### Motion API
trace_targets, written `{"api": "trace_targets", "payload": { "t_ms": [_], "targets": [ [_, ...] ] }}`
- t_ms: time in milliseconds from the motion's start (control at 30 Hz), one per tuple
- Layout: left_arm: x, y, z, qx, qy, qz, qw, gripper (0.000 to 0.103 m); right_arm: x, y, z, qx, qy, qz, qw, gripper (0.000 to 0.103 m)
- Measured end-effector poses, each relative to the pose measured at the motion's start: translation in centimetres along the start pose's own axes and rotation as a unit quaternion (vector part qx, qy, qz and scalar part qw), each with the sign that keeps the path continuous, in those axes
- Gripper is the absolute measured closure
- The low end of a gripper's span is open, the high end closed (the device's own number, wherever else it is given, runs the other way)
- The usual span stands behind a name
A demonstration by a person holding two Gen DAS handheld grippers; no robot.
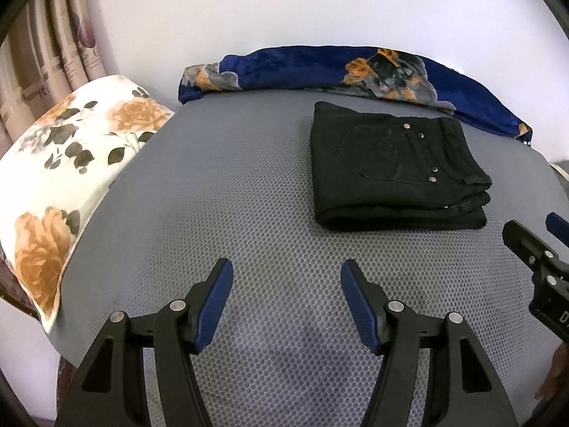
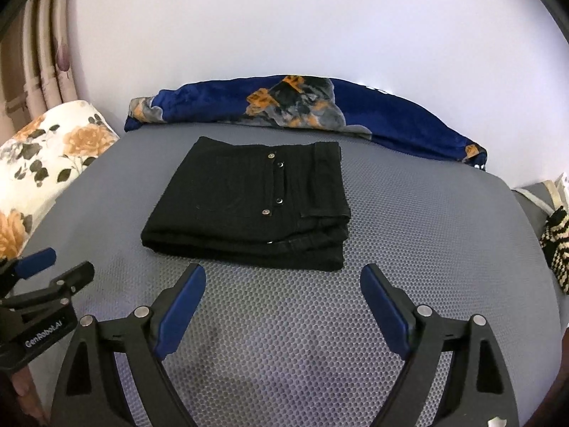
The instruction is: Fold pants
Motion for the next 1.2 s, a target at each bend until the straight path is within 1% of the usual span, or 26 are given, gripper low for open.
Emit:
{"api": "trace_targets", "payload": {
  "t_ms": [100,200,400,633,1200],
  "targets": [
    [0.1,0.2,0.2,-0.003,-0.006,0.006,1.0,0.039,0.2,0.1,0.2,0.011,-0.002,-0.003,1.0,0.017],
    [0.1,0.3,0.3,0.002,-0.004,0.005,1.0,0.039,0.4,-0.1,0.4,0.009,-0.007,-0.003,1.0,0.017],
    [0.3,0.4,0.6,0.007,-0.008,0.004,0.9999,0.039,0.6,-0.7,0.5,-0.01,-0.01,0.005,1.0,0.017],
    [0.2,0.4,0.8,0.011,-0.007,0.005,0.9999,0.039,0.6,-1.3,0.4,-0.019,-0.01,0.002,1.0,0.017],
    [0.2,0.4,0.9,0.015,-0.001,-0.003,0.9999,0.039,0.8,-1.2,0.6,-0.008,-0.014,-0.003,1.0,0.017]
  ]
}}
Point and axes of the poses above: each gripper's, at about its wrist camera, not at the fingertips, and x roughly the way its jaws point, y to its right, z to its underside, the point moved 7 cm from there along x, roughly the way its jaws point, and after that the axes turned 13 degrees about -x, right-handed, at the moved point
